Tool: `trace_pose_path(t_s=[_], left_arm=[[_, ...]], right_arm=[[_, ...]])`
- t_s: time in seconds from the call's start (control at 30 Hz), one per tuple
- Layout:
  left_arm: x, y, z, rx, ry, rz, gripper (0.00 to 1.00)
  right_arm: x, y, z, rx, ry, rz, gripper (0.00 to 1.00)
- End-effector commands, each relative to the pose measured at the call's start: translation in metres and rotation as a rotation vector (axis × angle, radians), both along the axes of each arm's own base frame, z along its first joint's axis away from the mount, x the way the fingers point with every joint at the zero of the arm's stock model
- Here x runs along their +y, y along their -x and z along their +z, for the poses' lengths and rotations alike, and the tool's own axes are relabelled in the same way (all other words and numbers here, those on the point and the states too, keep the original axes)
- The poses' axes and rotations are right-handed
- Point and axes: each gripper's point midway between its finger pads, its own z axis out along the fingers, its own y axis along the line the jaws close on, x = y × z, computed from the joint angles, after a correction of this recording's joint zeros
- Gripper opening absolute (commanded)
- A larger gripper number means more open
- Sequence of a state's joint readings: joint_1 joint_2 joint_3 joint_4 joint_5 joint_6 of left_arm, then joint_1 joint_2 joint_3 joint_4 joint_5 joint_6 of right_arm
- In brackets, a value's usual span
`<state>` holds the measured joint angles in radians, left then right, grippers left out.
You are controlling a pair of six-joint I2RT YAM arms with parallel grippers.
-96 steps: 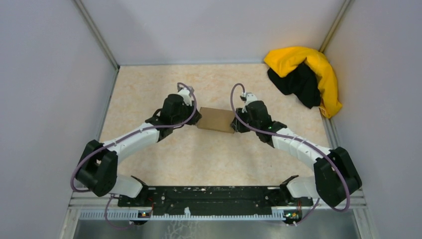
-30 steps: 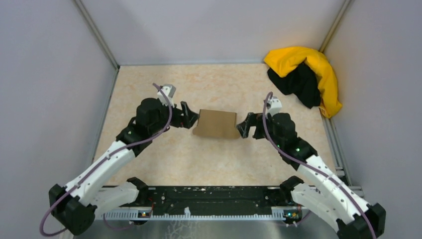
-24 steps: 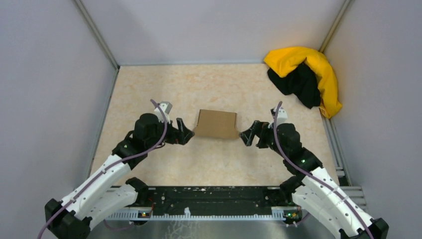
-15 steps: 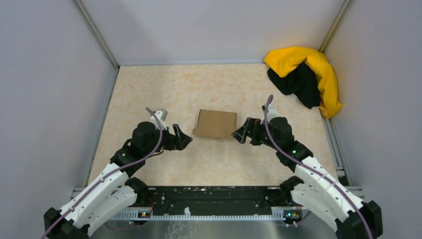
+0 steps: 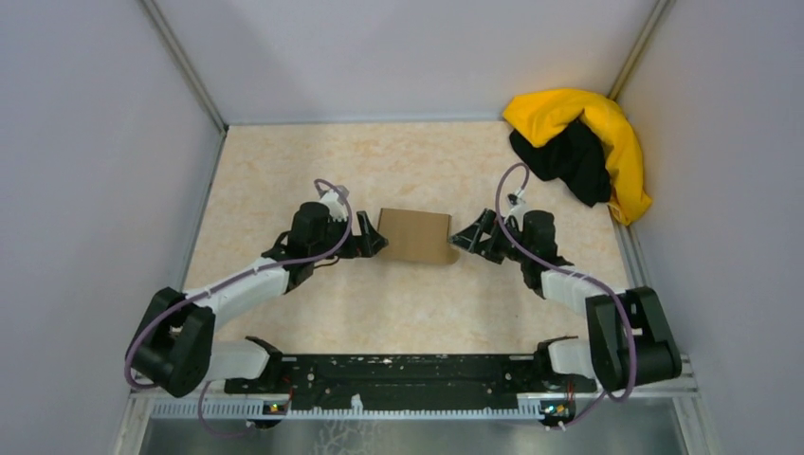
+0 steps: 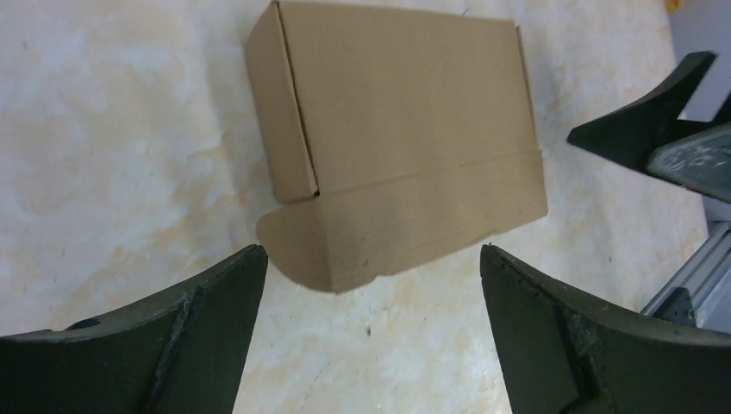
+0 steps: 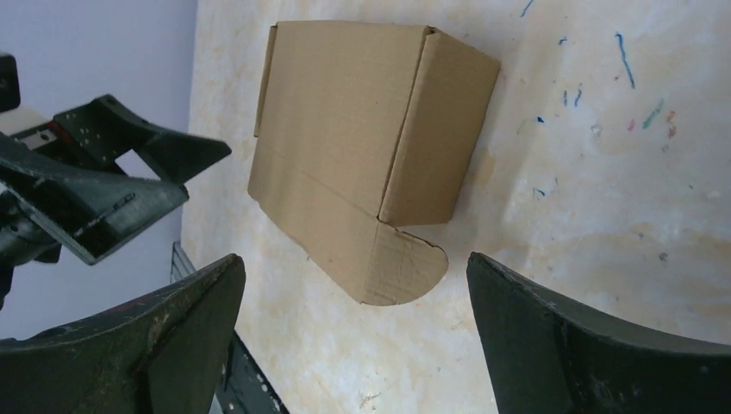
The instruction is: Fold the paper box
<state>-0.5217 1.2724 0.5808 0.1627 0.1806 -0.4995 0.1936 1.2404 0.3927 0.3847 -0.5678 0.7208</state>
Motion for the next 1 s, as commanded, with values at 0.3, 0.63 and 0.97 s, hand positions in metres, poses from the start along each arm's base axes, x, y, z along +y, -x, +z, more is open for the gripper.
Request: trace_pose_path(t_s=[0.3, 0.63, 0.97], left_arm=[[-0.022, -0.04, 0.013, -0.102, 0.086, -0.134, 0.99], [-0.022, -0.043, -0.006, -0.094, 0.101, -0.173, 0.99], [-0.032, -0.034, -0.012, -0.048, 0.133, -0.25, 0.99]], right_arm=[[0.023, -0.031, 0.039, -0.199, -0.122, 0.148, 0.99], [0.022, -0.046, 0.021, -0.181, -0.089, 0.137, 0.98], [0.03, -0.048, 0.024, -0.176, -0.156, 0.161, 0.99]])
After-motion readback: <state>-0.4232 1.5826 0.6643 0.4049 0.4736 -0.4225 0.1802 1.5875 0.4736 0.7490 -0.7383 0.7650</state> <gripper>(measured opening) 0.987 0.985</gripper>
